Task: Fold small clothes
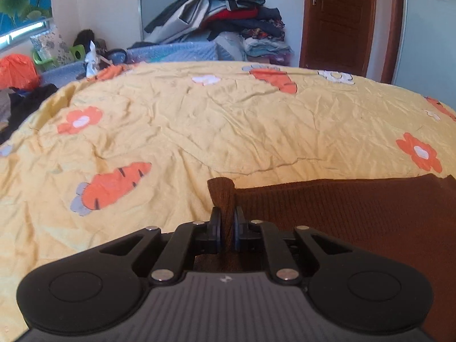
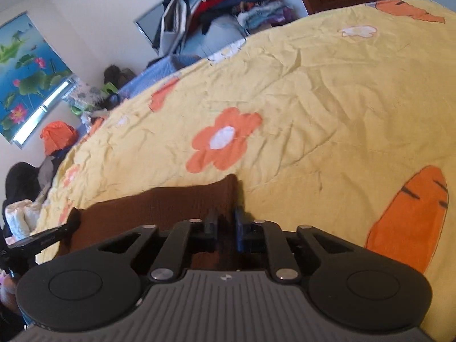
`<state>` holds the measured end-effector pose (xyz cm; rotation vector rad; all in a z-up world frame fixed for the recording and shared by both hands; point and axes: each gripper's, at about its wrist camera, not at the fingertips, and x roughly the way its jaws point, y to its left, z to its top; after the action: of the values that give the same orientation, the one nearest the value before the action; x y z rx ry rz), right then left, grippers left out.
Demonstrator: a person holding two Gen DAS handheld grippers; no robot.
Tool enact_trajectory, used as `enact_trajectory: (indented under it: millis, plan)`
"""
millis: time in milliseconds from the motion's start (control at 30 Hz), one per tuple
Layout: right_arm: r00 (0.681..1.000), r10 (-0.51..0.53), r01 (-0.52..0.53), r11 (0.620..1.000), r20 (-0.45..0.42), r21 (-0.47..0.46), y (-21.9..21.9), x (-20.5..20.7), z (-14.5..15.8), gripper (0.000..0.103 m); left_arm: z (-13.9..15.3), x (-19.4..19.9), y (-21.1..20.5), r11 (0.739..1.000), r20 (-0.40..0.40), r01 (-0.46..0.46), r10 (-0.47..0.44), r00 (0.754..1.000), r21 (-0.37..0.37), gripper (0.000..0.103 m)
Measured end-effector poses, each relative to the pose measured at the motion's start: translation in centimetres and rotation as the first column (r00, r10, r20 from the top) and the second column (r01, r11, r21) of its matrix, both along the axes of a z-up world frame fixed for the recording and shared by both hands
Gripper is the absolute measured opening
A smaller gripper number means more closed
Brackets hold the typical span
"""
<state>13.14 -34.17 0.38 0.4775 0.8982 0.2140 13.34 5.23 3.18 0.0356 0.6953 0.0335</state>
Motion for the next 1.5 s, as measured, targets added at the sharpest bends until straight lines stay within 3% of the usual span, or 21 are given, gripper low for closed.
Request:
enact_trajectory:
  millis: [67,133,200,267,367,433,500,600,733,800,900,1033,1067,1167,1267,1367,1500]
  plan:
    - [0.998,-0.029,0.028,1.0,0.057,0.012,0.0,-1.7,1.7,0.061,1.2,-1.7,-0.6,1.0,0.046,-0.001,0.0,0.999,0.022,0.014]
    - [0.984,-0.055,0.059,0.998,0.172,-0.024,0.7,-4.3,4.3,0.072,1.9,-3.3,-1.6,0.999,0.08,0.037,-0.039,0.996,0.016,0.029]
    - [0.972,-0.01,0.022,0.999,0.233,-0.049,2.5,-5.6,5.9,0.083,1.5,-3.9,-3.2,0.997,0.078,0.077,-0.079,0.994,0.022,0.06]
    - [0.977,0.05,-0.035,0.997,0.209,-0.071,4.8,-5.4,5.9,0.091,0.4,-3.6,-4.7,0.994,0.057,0.096,-0.098,0.993,0.048,0.064]
    - [0.984,0.112,-0.096,0.989,0.14,-0.115,7.3,-4.2,3.4,0.091,-2.0,-2.9,-5.0,0.995,0.008,0.081,-0.082,0.997,0.053,0.065]
    - [0.993,0.096,-0.083,0.98,0.065,-0.18,7.4,-3.4,0.7,0.089,-2.0,-2.9,-4.0,0.998,0.018,0.069,-0.069,0.997,-0.003,0.068]
    - [0.976,0.153,-0.116,0.967,0.152,-0.229,6.6,-4.6,-0.3,0.086,-2.1,-2.8,-3.3,0.997,0.019,0.069,-0.068,0.998,-0.043,0.07]
    - [0.979,0.118,-0.091,0.983,0.164,-0.162,5.2,-5.2,0.0,0.083,-2.2,-2.8,-3.6,0.996,0.021,0.074,-0.074,0.997,-0.039,0.073]
    - [0.986,0.112,-0.082,0.971,0.125,-0.226,6.5,-4.7,1.1,0.084,-2.3,-2.8,-3.7,0.996,0.021,0.076,-0.076,0.997,-0.04,0.075]
    - [0.988,0.072,-0.04,0.974,0.136,-0.222,7.3,-4.5,2.2,0.089,-2.2,-2.8,-3.6,0.995,0.023,0.078,-0.077,0.997,-0.055,0.076]
    - [0.975,0.144,-0.094,0.958,0.171,-0.272,9.3,-3.4,3.2,0.099,-2.2,-2.8,-3.6,0.995,0.021,0.08,-0.079,0.997,-0.052,0.077]
    - [0.987,0.152,-0.124,0.91,0.04,-0.395,9.9,-0.6,-0.5,0.101,-2.2,-2.8,-3.6,0.995,0.022,0.084,-0.082,0.996,-0.054,0.077]
    - [0.98,0.179,-0.131,0.905,0.083,-0.404,9.6,-1.1,-0.9,0.102,-2.2,-2.8,-3.6,0.995,0.023,0.086,-0.085,0.996,-0.057,0.077]
    - [0.982,0.157,-0.113,0.935,0.106,-0.335,8.3,-1.9,-0.9,0.102,-2.2,-2.8,-3.5,0.993,0.023,0.09,-0.089,0.996,-0.07,0.079]
    - [0.982,0.157,-0.114,0.938,0.107,-0.328,8.3,-2.0,-0.5,0.101,-2.2,-2.8,-3.5,0.993,0.022,0.097,-0.096,0.995,-0.073,0.081]
    - [0.986,0.128,-0.071,0.909,0.112,-0.41,9.4,-3.3,0.6,0.1,-2.2,-2.8,-3.4,0.992,0.023,0.098,-0.097,0.995,-0.08,0.081]
    - [0.968,0.234,-0.158,0.851,0.093,-0.5,10.8,-5.9,-0.5,0.103,-2.3,-2.7,-3.4,0.991,0.021,0.106,-0.105,0.994,-0.087,0.084]
